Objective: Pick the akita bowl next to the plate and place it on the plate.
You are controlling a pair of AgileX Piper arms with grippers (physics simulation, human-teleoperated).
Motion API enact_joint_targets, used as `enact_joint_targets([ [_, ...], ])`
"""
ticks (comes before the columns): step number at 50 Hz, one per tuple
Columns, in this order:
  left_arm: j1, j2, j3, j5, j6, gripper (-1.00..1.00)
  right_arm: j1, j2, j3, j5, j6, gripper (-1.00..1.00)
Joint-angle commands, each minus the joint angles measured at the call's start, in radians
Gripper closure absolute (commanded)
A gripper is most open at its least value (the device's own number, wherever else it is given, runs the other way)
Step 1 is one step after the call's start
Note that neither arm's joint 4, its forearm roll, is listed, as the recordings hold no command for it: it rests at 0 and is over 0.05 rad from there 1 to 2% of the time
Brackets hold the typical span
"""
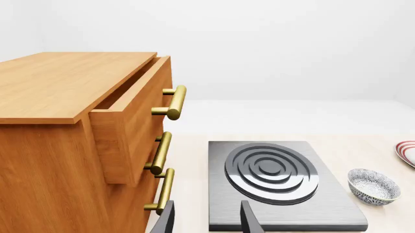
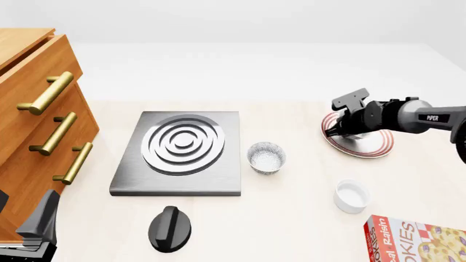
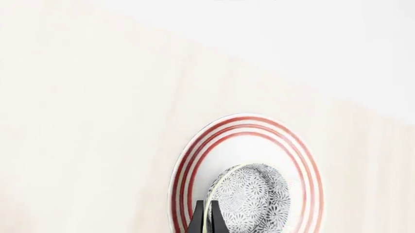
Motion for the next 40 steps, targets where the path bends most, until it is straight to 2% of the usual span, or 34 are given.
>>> enact_joint_targets([
  [1,0.000,0.000,0.000,0.000,0.000,-1.00,0.007,-0.010,0.005,-0.013,0.018,-1.00],
  [19,0.000,0.000,0.000,0.000,0.000,-1.00,0.028,-0.144,0.021,0.021,0.013,-1.00],
  [40,0.000,0.000,0.000,0.000,0.000,-1.00,0.118,-0.499,0.093,0.132,-0.048,-1.00],
])
